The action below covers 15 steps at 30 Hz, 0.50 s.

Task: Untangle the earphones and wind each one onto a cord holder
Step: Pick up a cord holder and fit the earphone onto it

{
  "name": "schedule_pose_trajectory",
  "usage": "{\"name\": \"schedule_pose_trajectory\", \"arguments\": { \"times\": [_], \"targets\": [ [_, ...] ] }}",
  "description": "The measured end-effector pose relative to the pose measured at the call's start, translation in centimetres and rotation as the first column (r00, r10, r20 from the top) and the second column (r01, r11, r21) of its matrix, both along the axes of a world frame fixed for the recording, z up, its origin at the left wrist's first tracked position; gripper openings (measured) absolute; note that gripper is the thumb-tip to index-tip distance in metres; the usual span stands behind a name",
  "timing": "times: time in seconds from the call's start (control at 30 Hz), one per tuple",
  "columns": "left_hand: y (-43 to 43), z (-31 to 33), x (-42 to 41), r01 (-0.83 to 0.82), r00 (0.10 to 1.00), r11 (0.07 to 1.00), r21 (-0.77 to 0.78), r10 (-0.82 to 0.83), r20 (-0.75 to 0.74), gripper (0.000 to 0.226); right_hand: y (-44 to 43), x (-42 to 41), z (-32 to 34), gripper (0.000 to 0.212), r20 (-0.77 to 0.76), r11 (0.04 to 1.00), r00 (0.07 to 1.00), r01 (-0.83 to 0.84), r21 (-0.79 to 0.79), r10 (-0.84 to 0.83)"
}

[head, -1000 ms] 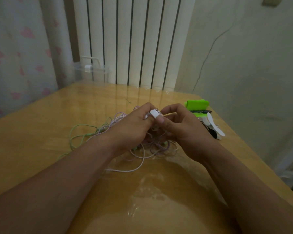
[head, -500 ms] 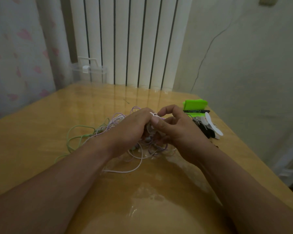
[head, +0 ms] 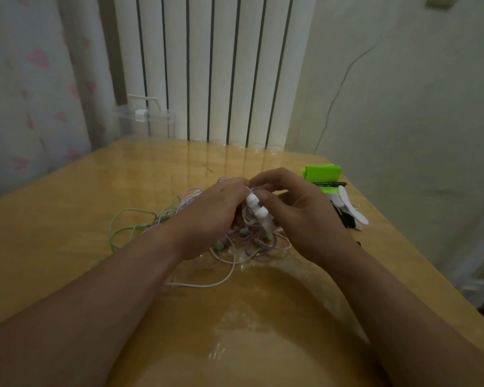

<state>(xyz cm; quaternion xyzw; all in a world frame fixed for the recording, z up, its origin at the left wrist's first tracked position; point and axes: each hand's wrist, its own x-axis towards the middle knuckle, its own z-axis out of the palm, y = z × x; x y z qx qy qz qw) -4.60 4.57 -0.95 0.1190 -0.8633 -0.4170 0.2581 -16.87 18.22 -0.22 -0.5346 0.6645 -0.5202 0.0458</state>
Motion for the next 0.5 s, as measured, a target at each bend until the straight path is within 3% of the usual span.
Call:
{"name": "schedule_pose_trajectory", "arguments": {
  "times": [0.1, 0.23, 0.37, 0.43, 0.5],
  "targets": [
    [0.47, 0.45, 0.17, 0.062, 0.998, 0.99, 0.129, -0.059, -0.033, 0.036, -0.26, -0.37, -0.51, 0.005, -0.136, 0.997, 0.988, 0.067, -0.047, -0.073],
    [0.63, 0.42, 0.01, 0.068, 0.998, 0.956, 0.284, -0.062, -0.03, 0.038, -0.2, -0.3, -0.51, 0.003, -0.015, 0.998, 0.998, 0.061, -0.025, -0.061],
    [0.77, 0.55, 0.17, 0.043, 0.999, 0.978, 0.206, -0.045, 0.004, 0.038, -0.07, -0.42, -0.24, 0.004, -0.023, 0.999, 0.999, 0.046, 0.02, -0.046],
    [0.73, 0.42, 0.1, 0.034, 0.999, 0.984, 0.174, -0.038, 0.02, 0.027, -0.2, -0.66, -0.5, 0.005, -0.091, 0.996, 0.993, 0.078, 0.047, -0.073],
    [0.84, 0.4, 0.15, 0.044, 0.996, 0.967, 0.253, -0.061, 0.06, 0.023, -0.35, -0.72, -0.8, 0.006, -0.183, 0.993, 0.979, 0.1, 0.061, -0.087]
  ]
}}
